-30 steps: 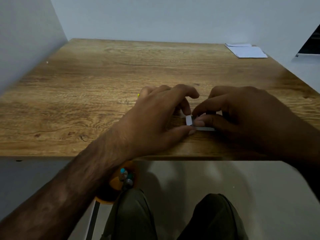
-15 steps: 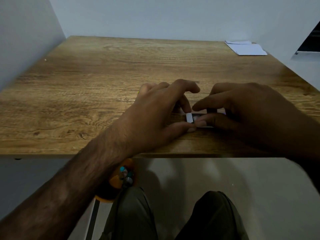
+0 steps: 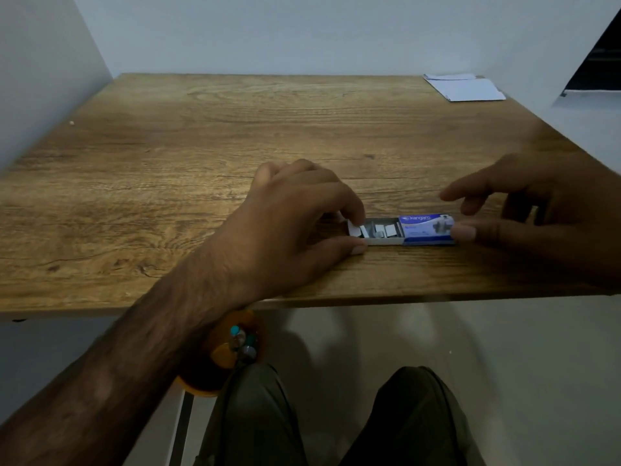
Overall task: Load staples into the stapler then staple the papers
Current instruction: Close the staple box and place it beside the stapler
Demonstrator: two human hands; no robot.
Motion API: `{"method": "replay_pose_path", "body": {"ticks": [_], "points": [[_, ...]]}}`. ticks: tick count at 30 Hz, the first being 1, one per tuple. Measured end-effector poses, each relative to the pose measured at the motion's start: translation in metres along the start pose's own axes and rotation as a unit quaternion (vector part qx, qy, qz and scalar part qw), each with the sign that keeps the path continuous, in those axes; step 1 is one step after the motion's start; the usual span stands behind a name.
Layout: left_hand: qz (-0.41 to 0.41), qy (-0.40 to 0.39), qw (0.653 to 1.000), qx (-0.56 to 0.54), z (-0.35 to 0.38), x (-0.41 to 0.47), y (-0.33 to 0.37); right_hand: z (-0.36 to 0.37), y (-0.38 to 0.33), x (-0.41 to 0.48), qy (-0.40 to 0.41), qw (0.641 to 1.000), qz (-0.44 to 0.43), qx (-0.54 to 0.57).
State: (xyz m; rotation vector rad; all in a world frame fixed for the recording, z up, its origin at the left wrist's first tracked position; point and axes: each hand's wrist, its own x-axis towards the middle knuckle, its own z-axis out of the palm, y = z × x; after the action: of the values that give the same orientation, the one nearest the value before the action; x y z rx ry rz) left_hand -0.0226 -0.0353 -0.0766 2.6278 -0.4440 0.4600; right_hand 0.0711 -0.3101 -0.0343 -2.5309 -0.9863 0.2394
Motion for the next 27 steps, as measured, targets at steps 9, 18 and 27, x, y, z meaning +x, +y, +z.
{"method": "replay_pose_path", "body": {"ticks": [9, 18, 27], "points": [[0.007, 0.024, 1.0, -0.001, 0.0, -0.002, 0.003, 0.023, -0.005, 0.006, 0.041, 0.999, -0.027, 0.022], [0.006, 0.022, 1.0, 0.01, 0.0, -0.001, 0.005, 0.033, -0.017, 0.014, 0.037, 0.999, -0.033, 0.013], [-0.022, 0.034, 0.999, -0.011, 0.001, 0.002, 0.002, 0.04, -0.031, 0.02, 0.036, 0.999, -0.036, -0.004]]}}
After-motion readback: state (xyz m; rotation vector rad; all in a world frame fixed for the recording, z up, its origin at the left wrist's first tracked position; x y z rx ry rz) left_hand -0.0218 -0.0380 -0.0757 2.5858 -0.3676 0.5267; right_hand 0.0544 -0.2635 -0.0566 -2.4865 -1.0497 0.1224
